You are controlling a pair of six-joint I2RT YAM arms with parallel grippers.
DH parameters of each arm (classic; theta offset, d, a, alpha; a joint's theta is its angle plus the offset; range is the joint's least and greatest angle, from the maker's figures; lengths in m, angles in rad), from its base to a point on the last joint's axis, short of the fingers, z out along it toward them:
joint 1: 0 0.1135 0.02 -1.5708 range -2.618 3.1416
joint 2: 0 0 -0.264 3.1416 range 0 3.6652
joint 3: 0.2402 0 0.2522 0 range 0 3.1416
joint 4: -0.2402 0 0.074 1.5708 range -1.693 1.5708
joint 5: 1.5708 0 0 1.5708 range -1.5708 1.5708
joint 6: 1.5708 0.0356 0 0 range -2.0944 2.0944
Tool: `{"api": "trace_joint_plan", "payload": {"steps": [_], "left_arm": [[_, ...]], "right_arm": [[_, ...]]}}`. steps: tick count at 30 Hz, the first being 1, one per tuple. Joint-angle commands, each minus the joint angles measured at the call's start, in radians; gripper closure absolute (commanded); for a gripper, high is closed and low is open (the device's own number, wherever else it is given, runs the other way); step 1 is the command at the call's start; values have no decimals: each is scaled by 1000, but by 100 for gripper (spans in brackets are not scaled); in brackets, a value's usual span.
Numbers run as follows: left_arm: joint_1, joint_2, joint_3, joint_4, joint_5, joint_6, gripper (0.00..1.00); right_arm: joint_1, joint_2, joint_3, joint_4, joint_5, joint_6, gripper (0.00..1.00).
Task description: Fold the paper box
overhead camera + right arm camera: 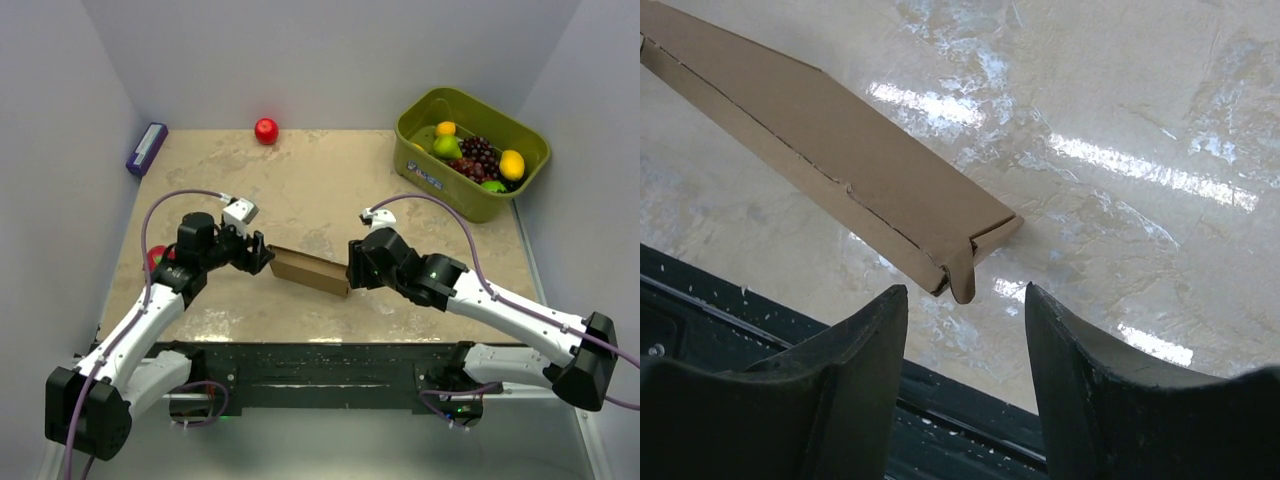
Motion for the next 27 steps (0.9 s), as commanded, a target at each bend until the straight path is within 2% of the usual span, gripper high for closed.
{"api": "trace_joint_plan", "payload": {"steps": [1, 15, 27], "left_arm": [[-10, 19, 19, 9, -5, -12, 32], [-48, 47, 18, 7, -3, -24, 51], [-95, 70, 15, 24, 48, -47, 57]], "right_arm": [[2, 22, 1, 53, 35, 6, 50], [2, 47, 1, 56, 32, 12, 80], [4, 50, -2, 70, 41, 22, 100]]}}
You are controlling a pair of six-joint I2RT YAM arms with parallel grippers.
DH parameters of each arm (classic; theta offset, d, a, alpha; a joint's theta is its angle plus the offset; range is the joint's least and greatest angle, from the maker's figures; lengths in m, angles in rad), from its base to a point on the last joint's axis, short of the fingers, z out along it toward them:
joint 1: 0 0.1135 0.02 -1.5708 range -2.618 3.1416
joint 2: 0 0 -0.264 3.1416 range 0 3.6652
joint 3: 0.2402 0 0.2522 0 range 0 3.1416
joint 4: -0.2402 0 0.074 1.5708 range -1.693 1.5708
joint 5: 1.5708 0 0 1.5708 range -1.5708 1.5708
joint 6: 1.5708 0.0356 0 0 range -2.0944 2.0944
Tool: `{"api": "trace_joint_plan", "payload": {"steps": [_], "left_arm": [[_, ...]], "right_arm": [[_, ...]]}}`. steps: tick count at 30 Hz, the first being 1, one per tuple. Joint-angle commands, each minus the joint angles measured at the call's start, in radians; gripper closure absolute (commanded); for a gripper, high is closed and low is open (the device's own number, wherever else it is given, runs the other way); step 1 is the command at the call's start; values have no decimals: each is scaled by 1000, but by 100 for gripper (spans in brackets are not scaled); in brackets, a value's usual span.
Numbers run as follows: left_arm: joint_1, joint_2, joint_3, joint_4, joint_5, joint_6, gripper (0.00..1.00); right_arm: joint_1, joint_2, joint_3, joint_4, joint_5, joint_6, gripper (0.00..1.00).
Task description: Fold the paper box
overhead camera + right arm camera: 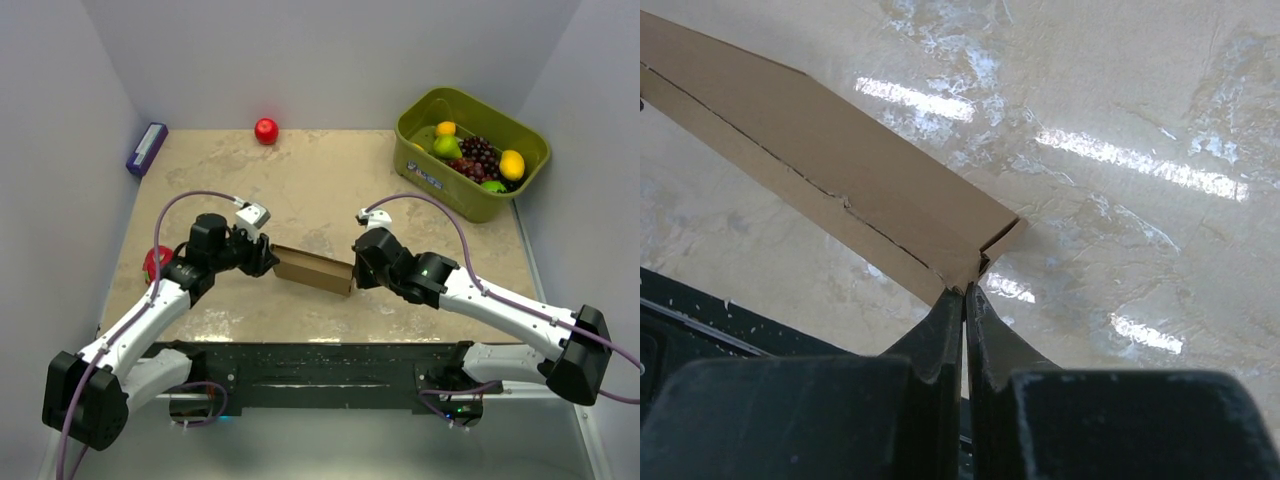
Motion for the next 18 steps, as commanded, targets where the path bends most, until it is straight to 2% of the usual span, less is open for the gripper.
{"api": "trace_joint_plan", "payload": {"steps": [1, 8, 12, 18], "left_arm": [[-24, 11, 15, 28, 51, -24, 57], [-38, -9, 1, 73, 112, -70, 59], [-39, -13, -4, 93, 140, -84, 59], [-39, -16, 4, 87, 88, -99, 58]], "right_arm": [[2, -8, 5, 40, 28, 14, 100], [-18, -12, 13, 37, 42, -9, 100], [-71, -6, -10, 75, 4, -35, 100], [-124, 21, -9, 86, -62, -86, 100]]}}
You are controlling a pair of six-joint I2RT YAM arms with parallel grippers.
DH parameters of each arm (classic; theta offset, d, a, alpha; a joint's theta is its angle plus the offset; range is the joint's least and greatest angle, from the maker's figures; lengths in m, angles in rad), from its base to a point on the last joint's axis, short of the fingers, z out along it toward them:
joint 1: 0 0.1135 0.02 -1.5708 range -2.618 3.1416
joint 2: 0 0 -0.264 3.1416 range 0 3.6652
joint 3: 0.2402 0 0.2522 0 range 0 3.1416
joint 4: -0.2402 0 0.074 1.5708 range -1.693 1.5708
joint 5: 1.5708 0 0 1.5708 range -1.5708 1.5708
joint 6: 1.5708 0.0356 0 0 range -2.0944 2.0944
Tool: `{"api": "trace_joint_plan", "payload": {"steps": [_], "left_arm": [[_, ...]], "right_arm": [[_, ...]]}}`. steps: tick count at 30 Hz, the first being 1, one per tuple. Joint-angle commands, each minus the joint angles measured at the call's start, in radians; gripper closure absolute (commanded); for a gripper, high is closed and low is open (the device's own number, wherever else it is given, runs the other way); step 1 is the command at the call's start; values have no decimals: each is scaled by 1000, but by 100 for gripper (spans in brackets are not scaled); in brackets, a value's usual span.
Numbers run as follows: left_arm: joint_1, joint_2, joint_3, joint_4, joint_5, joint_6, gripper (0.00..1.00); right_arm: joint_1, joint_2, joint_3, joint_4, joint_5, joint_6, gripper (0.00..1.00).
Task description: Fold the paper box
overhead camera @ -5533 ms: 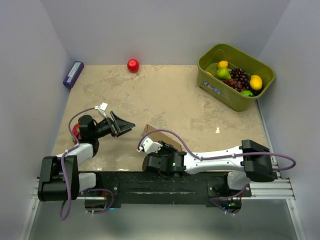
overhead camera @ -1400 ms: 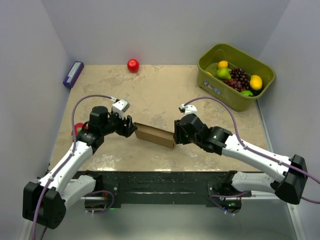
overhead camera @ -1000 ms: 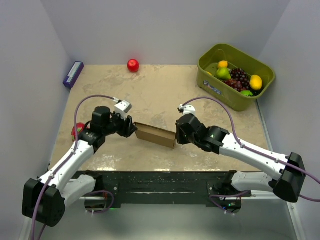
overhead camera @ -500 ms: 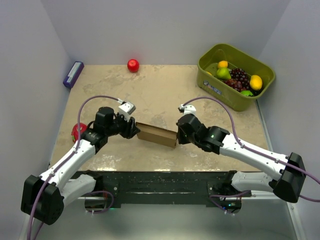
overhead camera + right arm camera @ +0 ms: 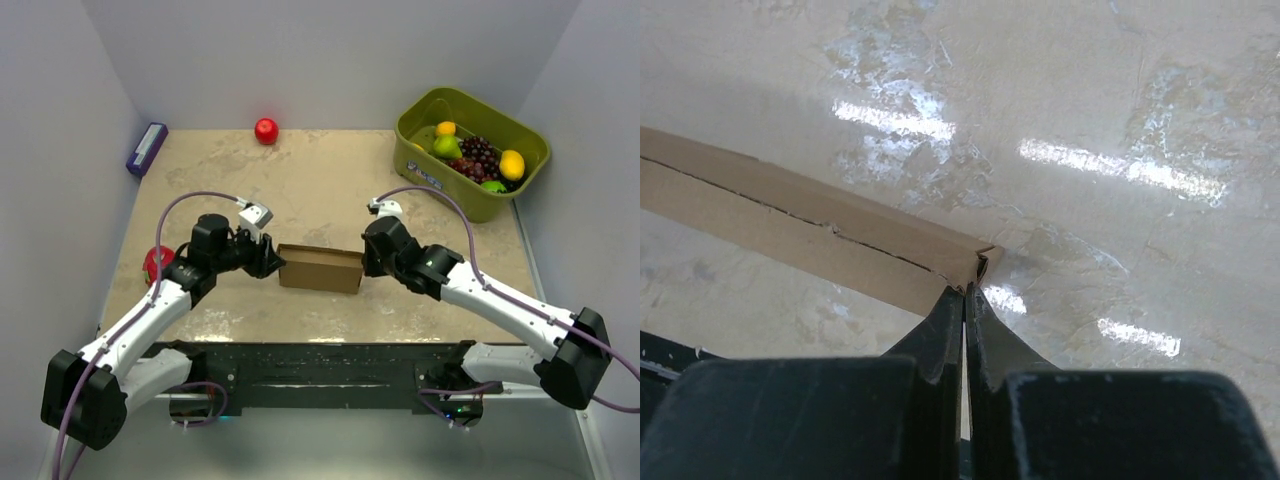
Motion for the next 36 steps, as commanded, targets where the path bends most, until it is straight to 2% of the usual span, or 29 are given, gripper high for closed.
{"api": "trace_joint_plan", "payload": {"steps": [1, 8, 13, 19, 22, 36], "left_arm": [[-13, -21, 10, 54, 13, -40, 58], [-11, -9, 5, 82, 16, -80, 58], [-13, -18, 14, 67, -57, -93, 56], [-10, -44, 17, 80, -136, -119, 47], [1, -43, 19, 79, -160, -132, 45], [4, 18, 13, 53, -103, -136, 50]], "right_arm": [[-22, 19, -1, 58, -61, -45, 100], [-31, 14, -17, 63, -59, -42, 100], [-29, 8, -29, 69, -61, -40, 100], [-29, -9, -29, 65, -65, -49, 100], [-29, -9, -26, 61, -71, -54, 100], [-31, -3, -24, 61, -71, -55, 100]]}}
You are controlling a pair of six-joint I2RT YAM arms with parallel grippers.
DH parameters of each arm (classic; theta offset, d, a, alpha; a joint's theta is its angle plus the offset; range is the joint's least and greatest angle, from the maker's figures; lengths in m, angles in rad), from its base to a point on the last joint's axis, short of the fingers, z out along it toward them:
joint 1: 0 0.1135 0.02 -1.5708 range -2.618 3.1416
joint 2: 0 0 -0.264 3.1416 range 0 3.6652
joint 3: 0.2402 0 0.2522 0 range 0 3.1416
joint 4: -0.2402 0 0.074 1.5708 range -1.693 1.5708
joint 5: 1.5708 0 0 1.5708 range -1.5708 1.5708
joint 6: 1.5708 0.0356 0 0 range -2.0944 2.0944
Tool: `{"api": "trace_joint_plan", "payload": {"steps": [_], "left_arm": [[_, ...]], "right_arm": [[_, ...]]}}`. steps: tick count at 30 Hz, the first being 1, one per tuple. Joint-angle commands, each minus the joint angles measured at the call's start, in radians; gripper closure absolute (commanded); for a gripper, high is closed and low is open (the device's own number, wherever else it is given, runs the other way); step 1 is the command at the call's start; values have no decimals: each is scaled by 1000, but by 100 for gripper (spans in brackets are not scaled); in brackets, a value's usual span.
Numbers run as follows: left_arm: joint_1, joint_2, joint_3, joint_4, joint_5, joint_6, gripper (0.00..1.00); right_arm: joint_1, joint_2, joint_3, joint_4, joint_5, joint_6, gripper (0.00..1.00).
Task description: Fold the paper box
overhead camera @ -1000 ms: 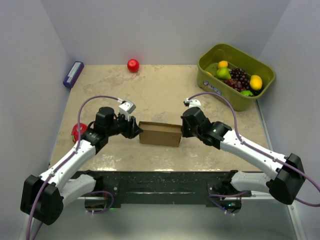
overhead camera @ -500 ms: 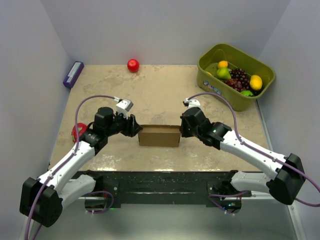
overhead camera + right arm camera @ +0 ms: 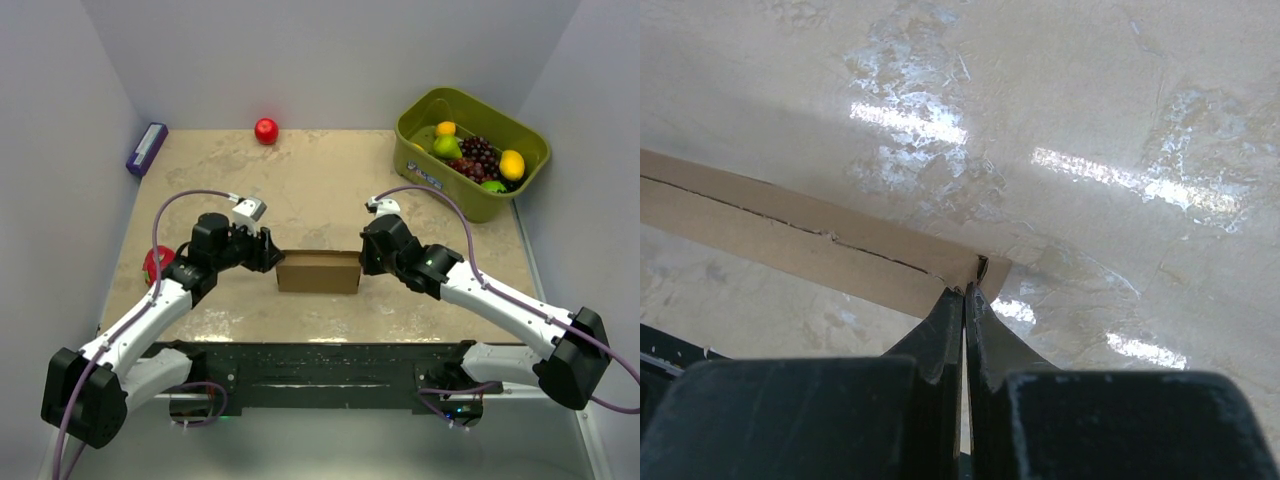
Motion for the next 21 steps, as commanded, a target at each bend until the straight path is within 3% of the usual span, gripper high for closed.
{"api": "trace_joint_plan", "payload": {"steps": [1, 9, 11, 21], "left_arm": [[5, 13, 11, 7, 30, -15, 50], [2, 25, -10, -5, 60, -23, 57], [2, 39, -7, -18, 59, -21, 59], [-3, 41, -3, -28, 48, -14, 61]], "right_arm": [[2, -9, -6, -1, -16, -11, 100], [3, -4, 2, -11, -8, -3, 100], [3, -7, 9, -21, -2, 3, 87], [3, -52, 34, -51, 27, 12, 67]]}}
